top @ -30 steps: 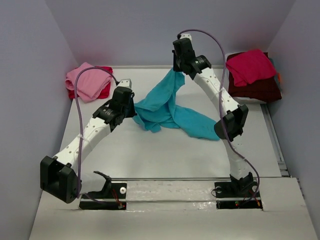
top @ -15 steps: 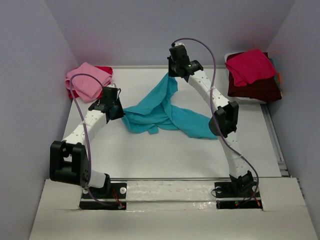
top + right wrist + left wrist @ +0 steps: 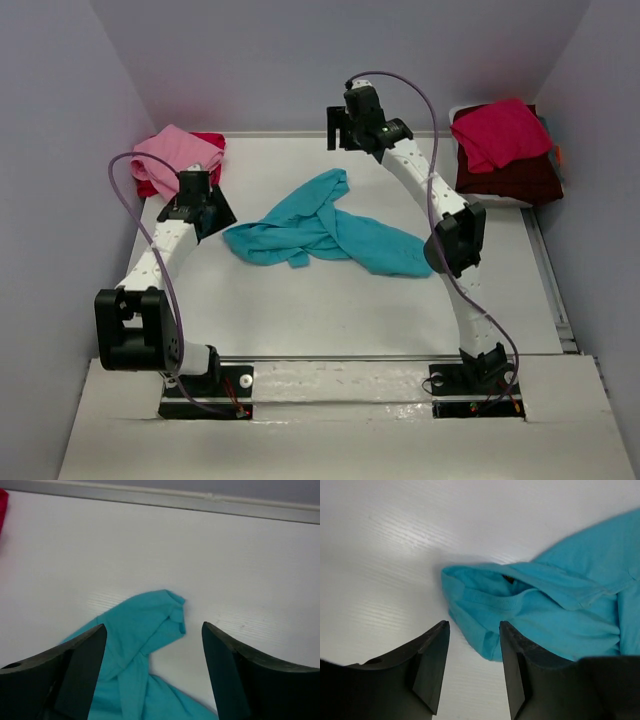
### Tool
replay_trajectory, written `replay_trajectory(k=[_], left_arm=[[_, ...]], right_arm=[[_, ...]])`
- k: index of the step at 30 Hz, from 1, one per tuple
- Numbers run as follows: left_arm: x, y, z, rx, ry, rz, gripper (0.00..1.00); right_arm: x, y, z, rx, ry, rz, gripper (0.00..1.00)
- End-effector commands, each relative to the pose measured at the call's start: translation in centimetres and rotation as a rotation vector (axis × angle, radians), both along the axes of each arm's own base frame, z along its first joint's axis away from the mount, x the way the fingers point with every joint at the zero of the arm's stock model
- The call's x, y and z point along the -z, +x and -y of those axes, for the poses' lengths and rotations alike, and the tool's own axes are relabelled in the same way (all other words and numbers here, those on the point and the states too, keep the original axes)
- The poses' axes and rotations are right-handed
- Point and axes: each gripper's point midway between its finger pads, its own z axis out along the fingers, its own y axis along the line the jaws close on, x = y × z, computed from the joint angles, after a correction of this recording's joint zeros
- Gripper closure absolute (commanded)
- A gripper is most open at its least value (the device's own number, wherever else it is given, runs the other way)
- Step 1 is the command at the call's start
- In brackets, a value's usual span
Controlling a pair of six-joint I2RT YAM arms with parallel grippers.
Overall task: Fold and stack the t-shirts
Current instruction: Flatten out the tshirt
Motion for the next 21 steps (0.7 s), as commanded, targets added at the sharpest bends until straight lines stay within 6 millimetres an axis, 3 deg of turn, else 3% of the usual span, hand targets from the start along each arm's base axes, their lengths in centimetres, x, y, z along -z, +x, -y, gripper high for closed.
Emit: replay_trajectory(k=[1,4,8,9,10,11,12,13,14,15,16,17,18,19,21], left_arm=[[-5.1,2.1,0.2,-0.010,-0.031,0.150,0.41],[-6.3,2.6,0.8,0.016,-0.056,0.179,0.40],[-7.4,3.5,5.5,0.161,-0.066,0.192,0.42],[-7.1,3.7,6.3,0.181,-0.066,0.181,0.43],[-6.4,4.2,7.7,0.215,-0.070,0.154,0.43],[-6.0,4.6,8.5,0.234,-0.078,0.138,0.44],[-5.6,4.8,9.2,0.253,-0.086,0.124,0.47],[-5.0,5.3,10.6,0.282,-0.093,0.107,0.48],[-3.9,5.4,10.6,0.280,-0.093,0.081,0.49],[-4.4,5.9,11.7,0.298,-0.088,0.090,0.49],[-3.7,6.7,12.2,0.308,-0.075,0.061,0.49],[-4.9,7.4,12.2,0.302,-0.072,0.092,0.49],[-3.3,7.4,12.7,0.316,-0.052,0.041,0.49],[-3.1,7.8,13.1,0.321,-0.043,0.038,0.49],[-2.2,8.7,13.5,0.323,-0.042,0.020,0.51]], right_arm=[[-8.3,-1.7,1.3,0.004,0.063,0.144,0.09],[-7.6,-2.7,2.2,0.049,0.059,0.090,0.09],[-5.4,-6.3,4.5,0.136,0.066,-0.018,0.17],[-5.2,-7.0,4.9,0.148,0.074,-0.028,0.19],[-6.7,-8.1,5.8,0.170,0.089,-0.005,0.21],[-6.2,-8.8,6.4,0.188,0.082,-0.016,0.24],[-4.0,-9.8,7.2,0.217,0.057,-0.062,0.29],[-4.7,-10.9,8.0,0.230,0.060,-0.058,0.30],[-4.2,-11.5,8.5,0.239,0.050,-0.072,0.30],[-2.4,-12.6,9.0,0.256,0.036,-0.116,0.33],[-2.8,-13.7,9.7,0.280,0.047,-0.119,0.34],[-1.4,-14.2,10.0,0.283,0.023,-0.150,0.34],[-1.8,-15.0,10.5,0.302,0.046,-0.148,0.34],[0.3,-16.2,11.1,0.310,0.021,-0.195,0.34],[1.1,-17.6,11.7,0.338,0.032,-0.215,0.35]])
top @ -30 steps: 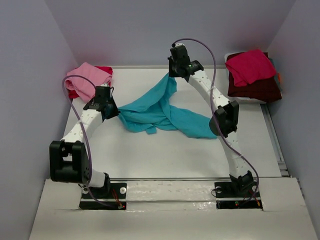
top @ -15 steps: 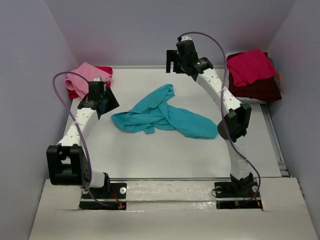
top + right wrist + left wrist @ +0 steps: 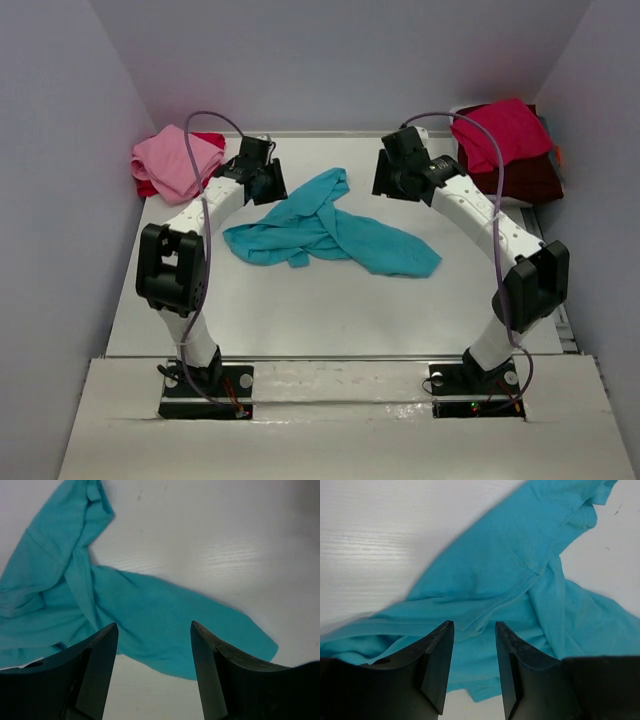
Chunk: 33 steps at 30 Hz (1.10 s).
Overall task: Fold and stack the t-shirts
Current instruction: Flatten out the tshirt
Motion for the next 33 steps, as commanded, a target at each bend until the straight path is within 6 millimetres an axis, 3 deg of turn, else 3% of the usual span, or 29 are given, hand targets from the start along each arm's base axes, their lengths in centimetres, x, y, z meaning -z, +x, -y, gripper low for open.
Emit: replay_trajectory(k=[1,2,4,5,10,14,18,25,33], left_arm=[[-0.7,1.6,1.3,0.035,0.014,0.015,0.51],[-0.1,2.0,1.6,0.038,0.013,0.007,0.51],[0.4,2.3,2.2,0.044,0.018,-0.002,0.51],[0.2,2.9,2.2,0.038,0.023,0.011,0.51],[1.4,4.0,2.6,0.030,0.055,-0.007,0.51],[2.6,3.9,3.6,0.045,0.067,-0.027,0.53],[3.3,3.6,3.0,0.021,0.112,-0.040,0.58],[4.2,1.9,1.6,-0.002,0.156,-0.070,0.58],[4.8,1.4,1.9,0.008,0.159,-0.083,0.58]], right_arm=[[2.1,-3.1,2.4,0.113,0.009,-0.049,0.35],[3.9,-4.2,3.2,0.132,-0.018,-0.087,0.35],[4.5,-5.4,4.1,0.172,-0.015,-0.094,0.35],[6.0,-6.4,4.9,0.190,-0.042,-0.124,0.35],[7.7,-9.5,6.6,0.246,-0.034,-0.157,0.34],[9.6,-11.7,8.2,0.300,-0.052,-0.183,0.35],[12.0,-13.3,9.5,0.341,-0.098,-0.231,0.35],[14.6,-13.8,11.4,0.426,-0.113,-0.268,0.35],[15.1,-11.9,14.8,0.531,-0.124,-0.256,0.37]])
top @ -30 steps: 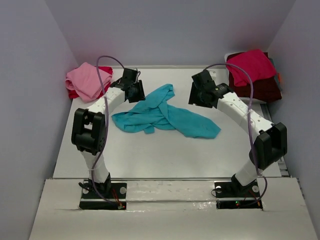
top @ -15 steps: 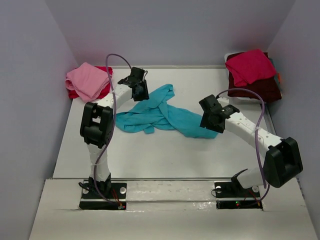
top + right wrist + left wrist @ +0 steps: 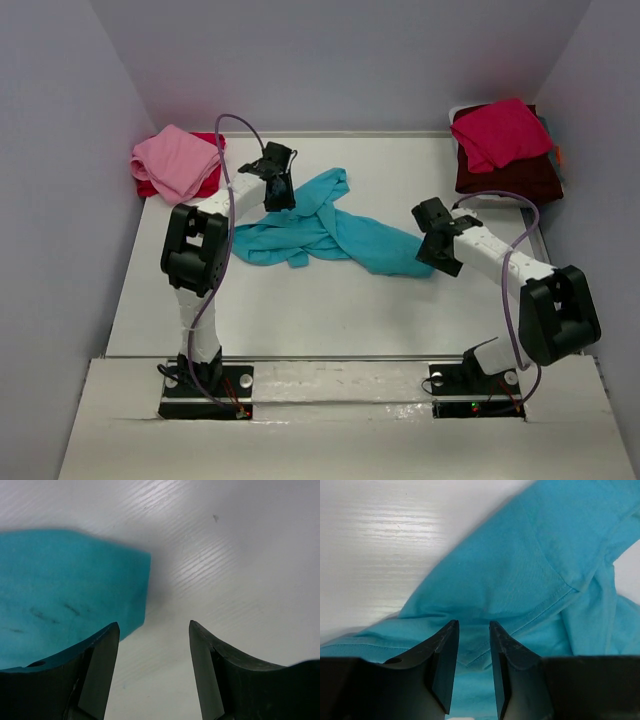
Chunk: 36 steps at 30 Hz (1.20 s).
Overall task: Fold and stack the t-shirts
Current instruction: Flatten out the tshirt
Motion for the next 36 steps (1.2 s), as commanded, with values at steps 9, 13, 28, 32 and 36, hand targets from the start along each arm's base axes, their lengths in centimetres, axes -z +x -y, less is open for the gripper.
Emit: replay_trajectory(k=[9,13,28,32,36], left_arm=[[-1.9,-0.1,0.0,0.002,0.011,0.044,0.58],[-1.8,-0.2,-0.2,0.001,0.016,0.043,0.58],[-0.9,-0.6,-0.6,-0.007,0.037,0.021,0.66],[-1.3,-0.7,0.2,0.012,0.021,0.031,0.60],[-1.3,-0.9,0.6,0.034,0.023,0.026,0.57]], right_arm=[[0.8,4.5,2.0,0.077,0.018,0.055,0.39],[0.7,5.5,1.3,0.065,0.048,0.083,0.40],[2.0,5.5,1.1,0.065,0.069,0.066,0.43],[2.5,5.0,1.1,0.065,0.073,0.051,0.43],[2.7,4.5,1.2,0.068,0.076,0.051,0.43]])
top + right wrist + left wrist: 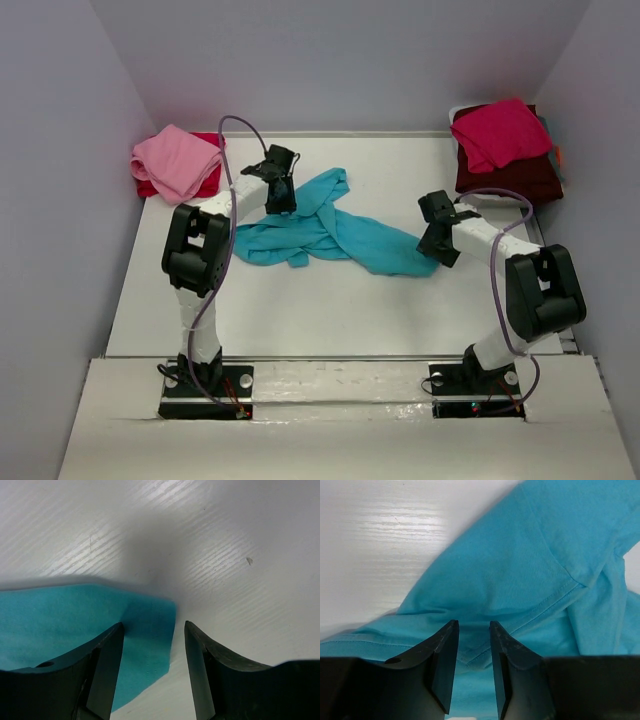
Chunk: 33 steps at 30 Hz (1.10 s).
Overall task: Fold and stack the t-shirts
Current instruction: Flatten out the tshirt
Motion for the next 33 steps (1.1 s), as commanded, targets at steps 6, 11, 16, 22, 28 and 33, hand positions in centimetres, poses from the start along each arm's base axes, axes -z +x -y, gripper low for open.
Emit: replay_trajectory(k=[6,11,16,22,28,33], left_arm=[[-1.9,-1.0,1.3,0.055,0.002,0.033,0.56],[-2.0,-1.3,1.5,0.067,0.017,0.032,0.56],[-1.6,-1.7,1.4,0.068,0.040,0.020,0.61],[-1.3,-1.8,1.1,0.066,0.053,0.011,0.72],[-1.0,-2.0,1.5,0.069,0.059,0.008,0.92],[-1.3,-1.8,1.3,0.062,0.067,0.019,0.94]], right_arm=[[0.2,-0.2,0.2,0.018,0.011,0.018,0.43],[0.2,-0.1,0.2,0.020,0.011,0.022,0.43],[0.4,0.3,0.2,0.017,0.001,0.013,0.44],[-0.2,1.3,0.0,0.010,0.002,0.024,0.51],[-0.5,1.6,0.0,0.008,-0.002,0.031,0.73],[-0.9,1.8,-0.1,0.001,-0.003,0.031,0.93]])
